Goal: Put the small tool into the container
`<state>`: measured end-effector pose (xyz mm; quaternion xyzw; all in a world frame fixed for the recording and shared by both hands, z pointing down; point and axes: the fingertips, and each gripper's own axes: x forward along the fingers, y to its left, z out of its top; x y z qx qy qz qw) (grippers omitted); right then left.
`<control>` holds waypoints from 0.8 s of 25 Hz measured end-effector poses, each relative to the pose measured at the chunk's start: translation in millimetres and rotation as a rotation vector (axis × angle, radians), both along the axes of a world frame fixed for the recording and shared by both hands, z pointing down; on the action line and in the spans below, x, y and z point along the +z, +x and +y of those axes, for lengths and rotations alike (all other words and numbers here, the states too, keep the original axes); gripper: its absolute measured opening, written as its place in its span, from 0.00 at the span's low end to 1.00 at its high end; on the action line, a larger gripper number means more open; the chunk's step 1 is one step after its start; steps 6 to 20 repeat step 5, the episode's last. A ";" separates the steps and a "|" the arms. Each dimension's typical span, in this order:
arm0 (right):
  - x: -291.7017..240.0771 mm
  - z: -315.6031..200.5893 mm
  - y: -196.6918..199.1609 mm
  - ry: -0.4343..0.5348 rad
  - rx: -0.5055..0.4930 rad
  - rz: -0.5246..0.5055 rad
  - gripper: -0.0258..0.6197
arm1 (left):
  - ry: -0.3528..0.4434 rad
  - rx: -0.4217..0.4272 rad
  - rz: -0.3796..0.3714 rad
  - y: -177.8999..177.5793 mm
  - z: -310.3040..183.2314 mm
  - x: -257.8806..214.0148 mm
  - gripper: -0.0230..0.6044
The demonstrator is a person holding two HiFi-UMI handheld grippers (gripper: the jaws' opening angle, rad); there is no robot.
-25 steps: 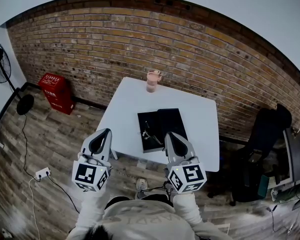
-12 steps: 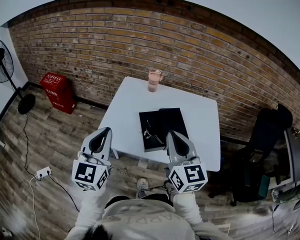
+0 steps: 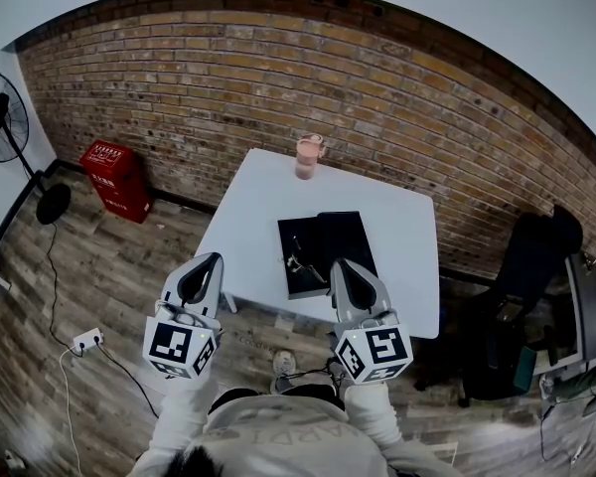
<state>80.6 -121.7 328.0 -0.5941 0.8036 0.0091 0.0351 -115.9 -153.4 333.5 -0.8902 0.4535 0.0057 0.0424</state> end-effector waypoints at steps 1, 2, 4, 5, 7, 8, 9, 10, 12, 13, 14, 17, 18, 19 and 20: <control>0.6 -0.2 -0.1 0.000 0.000 -0.001 0.05 | -0.001 0.000 0.000 -0.1 -0.3 0.7 0.04; 1.0 -0.9 -0.4 -0.001 0.000 -0.002 0.05 | -0.003 0.001 0.000 -0.3 -0.9 1.2 0.04; 0.9 -2.8 -1.4 -0.001 -0.002 0.001 0.05 | -0.006 0.001 0.000 -0.9 -3.0 1.6 0.04; 0.7 -3.9 -2.1 -0.001 -0.004 0.004 0.05 | -0.007 0.001 0.001 -1.2 -4.1 1.7 0.04; 0.7 -3.9 -2.1 -0.001 -0.004 0.004 0.05 | -0.007 0.001 0.001 -1.2 -4.1 1.7 0.04; 0.7 -3.9 -2.1 -0.001 -0.004 0.004 0.05 | -0.007 0.001 0.001 -1.2 -4.1 1.7 0.04; 0.7 -3.9 -2.1 -0.001 -0.004 0.004 0.05 | -0.007 0.001 0.001 -1.2 -4.1 1.7 0.04; 0.7 -3.9 -2.1 -0.001 -0.004 0.004 0.05 | -0.007 0.001 0.001 -1.2 -4.1 1.7 0.04; 0.7 -3.9 -2.1 -0.001 -0.004 0.004 0.05 | -0.007 0.001 0.001 -1.2 -4.1 1.7 0.04; 0.7 -3.9 -2.1 -0.001 -0.004 0.004 0.05 | -0.007 0.001 0.001 -1.2 -4.1 1.7 0.04; 0.7 -3.9 -2.1 -0.001 -0.004 0.004 0.05 | -0.007 0.001 0.001 -1.2 -4.1 1.7 0.04; 0.7 -3.9 -2.1 -0.001 -0.004 0.004 0.05 | -0.007 0.001 0.001 -1.2 -4.1 1.7 0.04; 0.7 -3.9 -2.1 -0.001 -0.004 0.004 0.05 | -0.007 0.001 0.001 -1.2 -4.1 1.7 0.04; 0.7 -3.9 -2.1 -0.001 -0.004 0.004 0.05 | -0.007 0.001 0.001 -1.2 -4.1 1.7 0.04; 0.7 -3.9 -2.1 -0.001 -0.004 0.004 0.05 | -0.007 0.001 0.001 -1.2 -4.1 1.7 0.04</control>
